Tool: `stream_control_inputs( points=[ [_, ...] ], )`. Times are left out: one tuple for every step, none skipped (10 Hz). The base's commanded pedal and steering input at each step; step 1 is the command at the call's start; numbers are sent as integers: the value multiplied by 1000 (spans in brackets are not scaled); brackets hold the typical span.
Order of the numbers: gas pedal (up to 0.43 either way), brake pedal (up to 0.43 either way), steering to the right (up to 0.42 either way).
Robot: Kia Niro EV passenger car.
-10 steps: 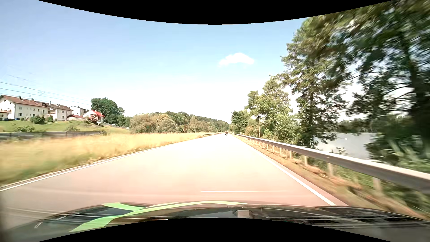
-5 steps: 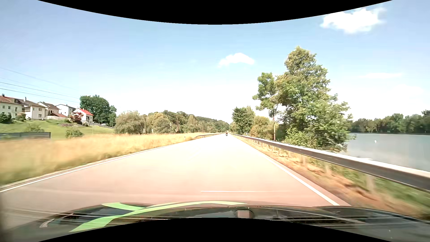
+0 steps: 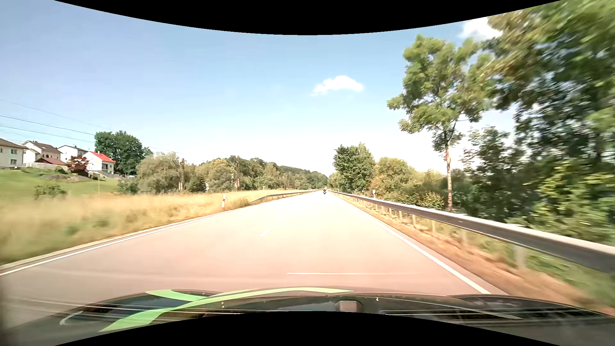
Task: Follow the waypoints while adhering to traffic rules and regulations
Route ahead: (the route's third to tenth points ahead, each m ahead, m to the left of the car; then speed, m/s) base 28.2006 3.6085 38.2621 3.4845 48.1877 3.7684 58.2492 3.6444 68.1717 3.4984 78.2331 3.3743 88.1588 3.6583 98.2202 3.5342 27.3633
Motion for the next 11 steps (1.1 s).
stream_control_inputs(
  points=[
    [189,0,-2],
    [189,0,-2],
    [177,0,-2],
    [177,0,-2],
    [177,0,-2],
    [189,0,-1],
    [197,0,-1],
    [209,0,-1],
    [209,0,-1],
    [209,0,-1],
    [197,0,-1]
  ],
)
